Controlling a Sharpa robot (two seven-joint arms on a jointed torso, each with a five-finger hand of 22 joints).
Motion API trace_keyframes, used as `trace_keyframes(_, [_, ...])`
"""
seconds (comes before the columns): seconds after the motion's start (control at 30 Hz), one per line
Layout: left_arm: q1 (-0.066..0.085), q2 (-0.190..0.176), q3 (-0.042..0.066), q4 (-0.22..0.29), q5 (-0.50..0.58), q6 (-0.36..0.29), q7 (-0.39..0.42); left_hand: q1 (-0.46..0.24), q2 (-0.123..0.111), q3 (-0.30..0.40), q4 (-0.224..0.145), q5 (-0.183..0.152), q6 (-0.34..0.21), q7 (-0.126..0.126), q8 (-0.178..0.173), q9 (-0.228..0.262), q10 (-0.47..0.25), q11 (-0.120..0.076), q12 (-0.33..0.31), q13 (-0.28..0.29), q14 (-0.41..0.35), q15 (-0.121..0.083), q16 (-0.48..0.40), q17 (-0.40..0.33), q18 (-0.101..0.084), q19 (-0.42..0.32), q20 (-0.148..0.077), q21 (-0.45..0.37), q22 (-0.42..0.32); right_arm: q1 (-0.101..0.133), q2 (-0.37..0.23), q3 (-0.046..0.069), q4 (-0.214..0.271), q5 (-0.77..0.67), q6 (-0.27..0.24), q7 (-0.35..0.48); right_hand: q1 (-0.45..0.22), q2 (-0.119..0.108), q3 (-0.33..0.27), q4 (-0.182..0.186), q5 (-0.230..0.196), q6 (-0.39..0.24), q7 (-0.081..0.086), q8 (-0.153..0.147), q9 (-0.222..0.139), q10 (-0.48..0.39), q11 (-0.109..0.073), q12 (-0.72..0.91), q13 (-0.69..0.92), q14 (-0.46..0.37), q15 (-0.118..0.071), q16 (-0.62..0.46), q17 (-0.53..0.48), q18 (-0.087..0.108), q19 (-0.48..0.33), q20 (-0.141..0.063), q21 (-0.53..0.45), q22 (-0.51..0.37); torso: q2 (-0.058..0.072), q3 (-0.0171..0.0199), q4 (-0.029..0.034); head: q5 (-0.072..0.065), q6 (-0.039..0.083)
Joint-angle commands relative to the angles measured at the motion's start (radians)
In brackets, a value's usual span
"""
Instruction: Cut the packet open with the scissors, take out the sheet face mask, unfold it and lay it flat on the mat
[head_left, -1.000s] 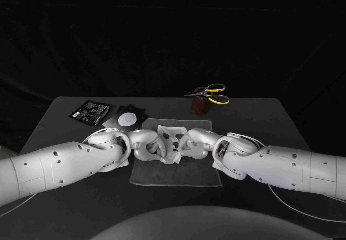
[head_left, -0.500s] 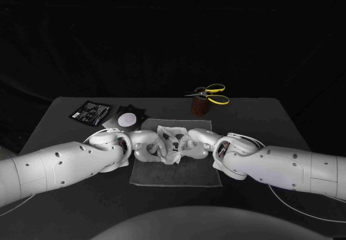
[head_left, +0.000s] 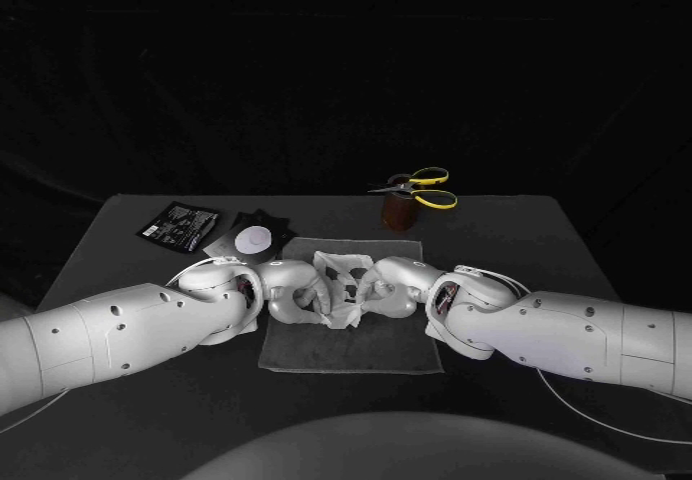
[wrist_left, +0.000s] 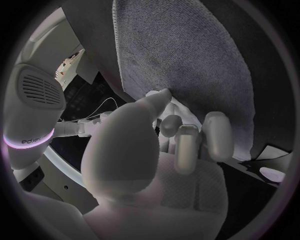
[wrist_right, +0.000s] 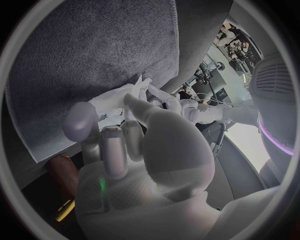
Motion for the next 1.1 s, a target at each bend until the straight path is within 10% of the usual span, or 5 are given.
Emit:
trace_keyframes(0.03, [-0.004, -0.001, -0.002, 0.0, -0.013, 0.005, -0.002, 0.004, 0.018, 0.003, -0.004, 0.002, 0.037, -0.008, 0.02, 0.008, 0.004, -0.013, 0.007, 0.01, 0.066, -0.009, 0.006, 0.16, -0.014, 0.009, -0.005, 0.007, 0.039, 0.0, -0.001, 0.001, 0.001, -0.005, 0.002, 0.005, -0.008, 0.002, 0.006, 0.001, 0.003, 0.004, -0.003, 0.008, 0.002, -0.001, -0.005, 0.003, 0.052, 0.077, -0.008, 0.004, 0.134, 0.016, -0.001, -0.006, 0.0, 0.12, 0.0, 0.0001, -0.0002, 0.0, 0.0])
trace_keyframes(1.1, [-0.004, -0.046, -0.002, 0.025, 0.053, -0.063, 0.089, -0.015, 0.063, 0.024, 0.009, 0.001, 0.09, -0.018, 0.071, 0.019, 0.047, -0.028, 0.036, 0.083, 0.069, -0.023, 0.007, 0.17, -0.015, 0.011, -0.021, 0.009, 0.041, 0.0, -0.032, 0.0, 0.016, 0.013, 0.004, 0.014, -0.013, 0.0, 0.011, -0.001, 0.003, 0.003, -0.004, 0.013, 0.006, -0.002, -0.006, -0.001, 0.049, 0.077, -0.009, 0.003, 0.132, 0.017, -0.004, -0.007, -0.006, 0.119, 0.0, -0.0001, 0.0004, -0.004, 0.0])
